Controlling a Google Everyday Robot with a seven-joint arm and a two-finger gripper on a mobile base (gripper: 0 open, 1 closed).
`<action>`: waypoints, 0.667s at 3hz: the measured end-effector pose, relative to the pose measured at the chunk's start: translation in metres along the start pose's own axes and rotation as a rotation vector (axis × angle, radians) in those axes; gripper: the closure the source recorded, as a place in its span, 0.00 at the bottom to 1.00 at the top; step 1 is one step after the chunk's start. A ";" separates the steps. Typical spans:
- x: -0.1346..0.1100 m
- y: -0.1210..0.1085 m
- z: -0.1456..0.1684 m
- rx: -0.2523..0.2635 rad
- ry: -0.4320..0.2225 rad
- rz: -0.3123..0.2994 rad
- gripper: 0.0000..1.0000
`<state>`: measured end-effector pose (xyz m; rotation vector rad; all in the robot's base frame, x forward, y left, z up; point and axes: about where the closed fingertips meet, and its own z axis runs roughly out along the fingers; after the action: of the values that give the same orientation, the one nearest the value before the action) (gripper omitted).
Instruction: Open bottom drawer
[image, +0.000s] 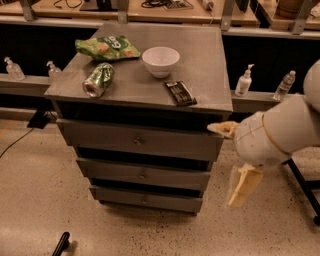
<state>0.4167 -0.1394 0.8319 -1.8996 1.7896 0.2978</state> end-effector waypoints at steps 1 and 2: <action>0.007 0.021 0.089 0.035 -0.087 0.010 0.00; 0.006 0.017 0.084 0.045 -0.085 0.007 0.00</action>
Offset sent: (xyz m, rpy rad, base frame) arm -0.0072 0.0285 -0.0565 0.0816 0.0013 0.0163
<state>0.4161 -0.1026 0.7539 -1.8223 1.7336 0.3329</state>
